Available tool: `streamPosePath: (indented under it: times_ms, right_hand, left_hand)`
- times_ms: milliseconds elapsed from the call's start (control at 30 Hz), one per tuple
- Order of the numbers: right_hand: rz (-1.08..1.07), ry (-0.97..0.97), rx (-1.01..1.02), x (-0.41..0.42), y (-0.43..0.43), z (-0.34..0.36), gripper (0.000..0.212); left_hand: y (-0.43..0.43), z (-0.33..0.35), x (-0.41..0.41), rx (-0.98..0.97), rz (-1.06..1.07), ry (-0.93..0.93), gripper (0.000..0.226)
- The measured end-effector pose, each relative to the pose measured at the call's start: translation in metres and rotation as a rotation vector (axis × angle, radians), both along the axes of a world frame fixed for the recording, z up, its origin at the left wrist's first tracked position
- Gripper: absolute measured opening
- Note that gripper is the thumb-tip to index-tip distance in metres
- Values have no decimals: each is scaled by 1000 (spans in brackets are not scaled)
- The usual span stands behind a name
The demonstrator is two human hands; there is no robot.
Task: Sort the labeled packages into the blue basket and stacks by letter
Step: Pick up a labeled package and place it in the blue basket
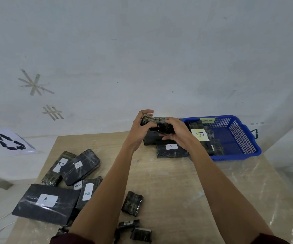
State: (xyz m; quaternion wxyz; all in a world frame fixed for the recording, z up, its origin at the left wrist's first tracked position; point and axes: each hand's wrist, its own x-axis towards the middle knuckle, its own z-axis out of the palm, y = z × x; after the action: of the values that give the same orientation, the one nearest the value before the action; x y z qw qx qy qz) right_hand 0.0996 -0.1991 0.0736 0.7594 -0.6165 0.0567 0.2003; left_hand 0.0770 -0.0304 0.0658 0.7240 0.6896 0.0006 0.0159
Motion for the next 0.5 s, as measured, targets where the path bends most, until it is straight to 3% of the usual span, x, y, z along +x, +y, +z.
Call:
streamPosePath:
  times_ms: [100, 200, 500]
  right_hand:
    - [-36, -70, 31, 1, -1, -4, 28]
    - [-14, -189, -46, 2, -2, -5, 27]
    - [-29, -261, -129, 4, 4, -9, 24]
  left_hand:
    - [1, 2, 3, -18, -11, 102, 45]
    - [1, -1, 5, -22, -2, 210, 37]
    - [1, -6, 4, -44, 35, 176, 26]
